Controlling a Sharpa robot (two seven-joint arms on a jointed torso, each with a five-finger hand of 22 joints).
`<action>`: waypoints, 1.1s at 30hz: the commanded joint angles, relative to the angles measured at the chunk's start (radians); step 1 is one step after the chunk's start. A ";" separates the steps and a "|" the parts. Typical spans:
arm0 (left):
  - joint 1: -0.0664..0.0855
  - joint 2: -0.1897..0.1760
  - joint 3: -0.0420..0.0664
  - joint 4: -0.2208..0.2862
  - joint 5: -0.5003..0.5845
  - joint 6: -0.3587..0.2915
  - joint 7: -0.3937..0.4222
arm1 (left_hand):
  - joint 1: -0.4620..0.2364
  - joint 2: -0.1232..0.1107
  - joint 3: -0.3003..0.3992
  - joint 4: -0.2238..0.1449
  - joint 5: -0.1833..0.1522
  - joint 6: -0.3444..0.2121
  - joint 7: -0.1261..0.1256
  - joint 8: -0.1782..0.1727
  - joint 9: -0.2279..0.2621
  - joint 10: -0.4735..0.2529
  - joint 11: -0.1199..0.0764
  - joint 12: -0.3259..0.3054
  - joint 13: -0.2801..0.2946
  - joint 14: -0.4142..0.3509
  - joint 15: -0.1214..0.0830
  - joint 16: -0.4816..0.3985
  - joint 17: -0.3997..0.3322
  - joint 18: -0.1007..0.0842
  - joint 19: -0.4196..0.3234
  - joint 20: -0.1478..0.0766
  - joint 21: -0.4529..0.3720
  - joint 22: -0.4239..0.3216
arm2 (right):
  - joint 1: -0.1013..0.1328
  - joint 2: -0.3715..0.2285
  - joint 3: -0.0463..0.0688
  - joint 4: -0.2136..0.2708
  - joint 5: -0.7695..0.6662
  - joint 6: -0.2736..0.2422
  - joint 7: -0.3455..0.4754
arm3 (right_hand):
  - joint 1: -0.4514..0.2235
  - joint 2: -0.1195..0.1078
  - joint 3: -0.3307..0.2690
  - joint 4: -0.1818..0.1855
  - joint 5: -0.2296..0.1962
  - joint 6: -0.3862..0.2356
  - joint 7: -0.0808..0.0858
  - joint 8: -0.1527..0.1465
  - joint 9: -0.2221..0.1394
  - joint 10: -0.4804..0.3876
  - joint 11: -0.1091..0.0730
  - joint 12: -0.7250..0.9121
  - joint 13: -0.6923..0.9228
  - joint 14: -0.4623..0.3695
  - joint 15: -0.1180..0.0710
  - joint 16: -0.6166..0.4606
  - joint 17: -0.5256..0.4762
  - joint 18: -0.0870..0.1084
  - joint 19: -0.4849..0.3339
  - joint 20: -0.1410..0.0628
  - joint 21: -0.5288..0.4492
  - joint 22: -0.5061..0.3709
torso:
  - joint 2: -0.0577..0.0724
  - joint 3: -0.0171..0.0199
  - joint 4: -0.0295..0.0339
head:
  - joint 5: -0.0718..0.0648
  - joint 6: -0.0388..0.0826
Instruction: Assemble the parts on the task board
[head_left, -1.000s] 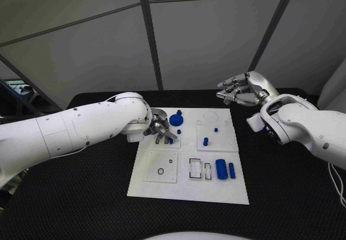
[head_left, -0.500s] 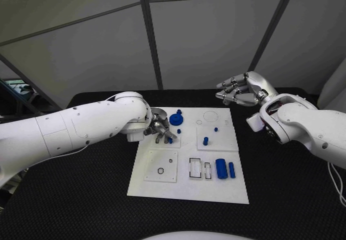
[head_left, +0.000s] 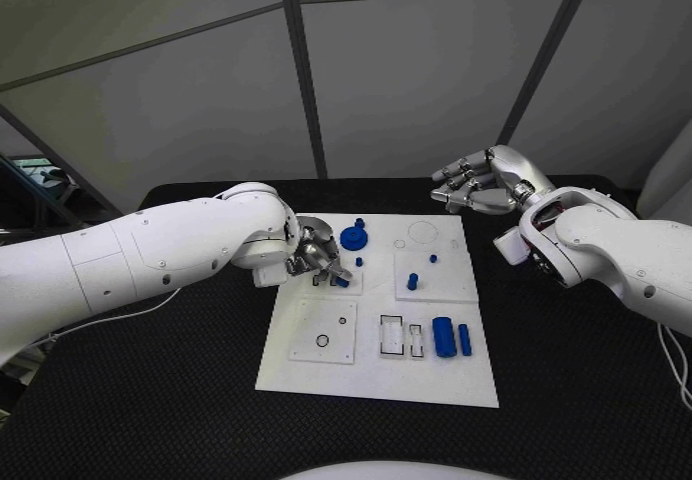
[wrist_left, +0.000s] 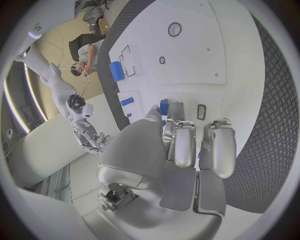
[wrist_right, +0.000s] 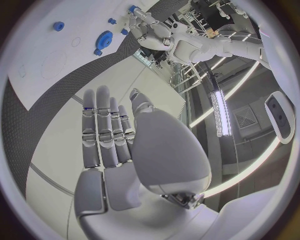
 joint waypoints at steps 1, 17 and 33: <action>0.001 -0.008 0.000 0.011 0.070 -0.025 0.013 | -0.061 -0.098 0.316 -0.106 0.002 -0.006 0.007 0.018 0.019 0.018 -0.001 -0.001 -0.004 0.062 -0.003 -0.008 0.145 0.006 0.007 -0.004 -0.007 0.035 | 0.002 0.002 0.001 -0.002 -0.019 0.027 -0.003 | -0.004 0.007 -0.008 -0.001 0.005 -0.005 0.006 -0.005 -0.001 -0.004 0.007 -0.004 -0.002 -0.005 0.003 -0.007 -0.001 0.010 0.005 0.003 -0.006 -0.002 | 0.000 -0.0004 0.0005 | 0.000 0.001; -0.002 -0.084 -0.001 0.112 -0.011 -0.243 0.018 | -0.213 -0.240 0.628 -0.199 0.100 -0.002 -0.003 0.084 0.075 0.101 -0.006 0.093 0.088 0.065 -0.008 -0.008 0.151 -0.001 0.022 -0.006 0.011 0.071 | 0.002 -0.001 0.001 -0.008 -0.022 0.028 0.003 | -0.016 0.005 -0.018 0.006 0.010 -0.009 0.008 -0.006 0.000 -0.009 0.010 -0.004 -0.009 -0.009 0.007 -0.014 0.000 0.010 0.003 0.006 -0.017 -0.008 | -0.002 0.0020 0.0038 | 0.008 0.002; -0.042 -0.109 -0.007 0.152 -0.178 -0.366 0.009 | -0.240 -0.260 0.659 -0.222 0.132 0.007 -0.008 0.096 0.085 0.130 -0.011 0.122 0.120 0.065 -0.013 -0.008 0.152 -0.003 0.027 -0.010 0.017 0.083 | 0.002 0.000 0.001 -0.021 -0.022 0.018 0.011 | -0.039 0.008 -0.039 0.020 0.078 -0.013 0.010 -0.005 0.001 -0.018 0.013 0.002 -0.024 -0.011 0.010 -0.028 0.003 0.011 0.007 0.012 -0.039 -0.021 | -0.013 0.0087 0.0177 | 0.014 -0.012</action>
